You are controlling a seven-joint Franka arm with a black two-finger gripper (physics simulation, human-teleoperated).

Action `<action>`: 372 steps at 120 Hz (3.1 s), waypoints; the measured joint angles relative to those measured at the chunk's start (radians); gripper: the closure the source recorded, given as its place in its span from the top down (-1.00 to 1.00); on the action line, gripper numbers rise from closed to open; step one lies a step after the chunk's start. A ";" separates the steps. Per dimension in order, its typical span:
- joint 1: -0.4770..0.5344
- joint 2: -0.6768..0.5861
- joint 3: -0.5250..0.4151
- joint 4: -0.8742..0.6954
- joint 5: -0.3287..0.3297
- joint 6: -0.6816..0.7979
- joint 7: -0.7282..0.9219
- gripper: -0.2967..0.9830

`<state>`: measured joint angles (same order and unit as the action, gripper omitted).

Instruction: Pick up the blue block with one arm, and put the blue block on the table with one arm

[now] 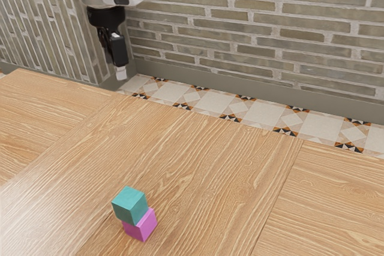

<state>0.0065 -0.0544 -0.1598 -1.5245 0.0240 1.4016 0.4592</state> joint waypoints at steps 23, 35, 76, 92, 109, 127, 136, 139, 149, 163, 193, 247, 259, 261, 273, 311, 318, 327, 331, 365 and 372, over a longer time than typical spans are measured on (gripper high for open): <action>0.258 -0.034 -0.225 0.003 0.018 -0.012 0.015 0.53; 0.803 -0.311 -0.589 -0.152 -0.119 -0.023 0.020 0.54; 0.862 -0.552 -0.605 -0.564 -0.359 0.042 -0.057 0.53; 0.493 -0.554 -0.439 -0.603 -0.303 0.136 -0.083 0.54; 0.477 -0.671 -0.450 -0.774 -0.336 0.201 -0.133 0.54; 0.672 -0.636 -0.666 -0.861 -0.446 0.328 -0.195 0.54; 0.709 -0.624 -0.705 -0.877 -0.479 0.385 -0.221 0.54; 0.712 -0.627 -0.711 -0.886 -0.491 0.402 -0.229 0.54; 0.709 -0.645 -0.724 -0.942 -0.532 0.457 -0.254 0.54; 0.706 -0.653 -0.750 -0.989 -0.575 0.525 -0.283 0.54; 0.739 -0.616 -0.832 -1.036 -0.623 0.647 -0.326 0.53; 0.803 -0.555 -0.907 -1.073 -0.635 0.753 -0.332 0.54; 0.813 -0.529 -0.912 -1.086 -0.635 0.778 -0.329 0.54; 0.814 -0.522 -0.912 -1.088 -0.635 0.783 -0.329 0.54; 0.822 -0.505 -0.937 -1.093 -0.635 0.807 -0.325 0.53; 0.832 -0.501 -0.954 -1.092 -0.642 0.842 -0.307 0.53; 0.832 -0.501 -0.955 -1.091 -0.649 0.845 -0.302 0.53; 0.833 -0.502 -0.956 -1.089 -0.655 0.849 -0.297 0.52; 0.833 -0.502 -0.957 -1.089 -0.657 0.850 -0.295 0.50; 0.833 -0.501 -0.957 -1.088 -0.664 0.856 -0.281 0.21; 0.833 -0.501 -0.957 -1.088 -0.665 0.856 -0.279 0.16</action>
<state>0.8391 -0.5559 -1.1169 -2.6127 -0.6407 2.2581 0.1801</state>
